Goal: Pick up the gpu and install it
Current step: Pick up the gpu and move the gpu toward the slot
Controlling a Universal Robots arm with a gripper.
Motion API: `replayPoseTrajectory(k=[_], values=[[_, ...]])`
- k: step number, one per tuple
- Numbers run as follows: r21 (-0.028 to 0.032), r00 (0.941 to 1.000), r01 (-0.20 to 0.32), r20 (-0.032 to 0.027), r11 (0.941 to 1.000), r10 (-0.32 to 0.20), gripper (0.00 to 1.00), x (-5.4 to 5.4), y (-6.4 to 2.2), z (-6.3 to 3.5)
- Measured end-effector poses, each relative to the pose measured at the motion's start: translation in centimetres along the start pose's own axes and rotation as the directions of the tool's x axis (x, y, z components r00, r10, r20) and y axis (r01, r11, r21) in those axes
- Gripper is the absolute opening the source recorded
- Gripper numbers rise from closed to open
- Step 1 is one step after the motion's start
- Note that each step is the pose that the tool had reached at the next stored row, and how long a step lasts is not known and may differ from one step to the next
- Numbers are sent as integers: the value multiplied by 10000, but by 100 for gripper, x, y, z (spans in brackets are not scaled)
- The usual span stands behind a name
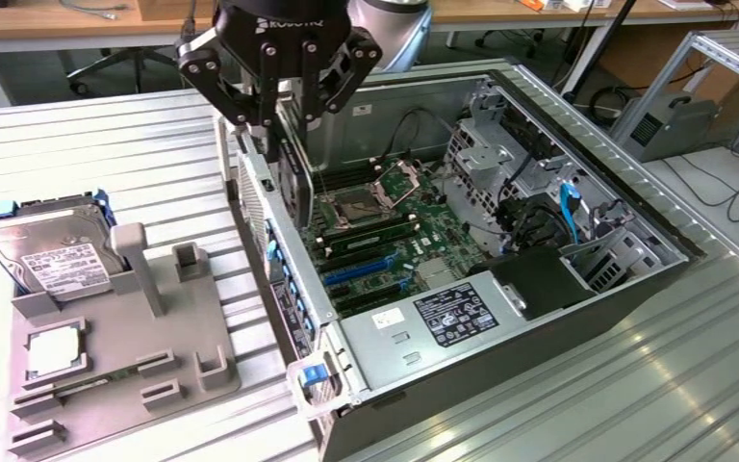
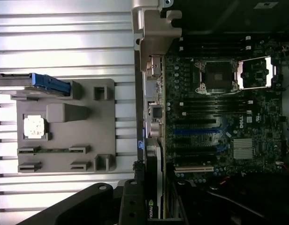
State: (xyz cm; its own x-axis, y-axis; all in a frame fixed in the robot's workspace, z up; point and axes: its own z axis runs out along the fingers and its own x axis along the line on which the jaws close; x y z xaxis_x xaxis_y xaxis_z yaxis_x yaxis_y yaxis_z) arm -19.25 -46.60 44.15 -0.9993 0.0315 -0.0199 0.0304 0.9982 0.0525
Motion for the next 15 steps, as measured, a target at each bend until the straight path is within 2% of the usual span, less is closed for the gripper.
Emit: replayPoseTrajectory(k=[15], values=[[0,10000,1,0,10000,-1,27,-445,14,10]])
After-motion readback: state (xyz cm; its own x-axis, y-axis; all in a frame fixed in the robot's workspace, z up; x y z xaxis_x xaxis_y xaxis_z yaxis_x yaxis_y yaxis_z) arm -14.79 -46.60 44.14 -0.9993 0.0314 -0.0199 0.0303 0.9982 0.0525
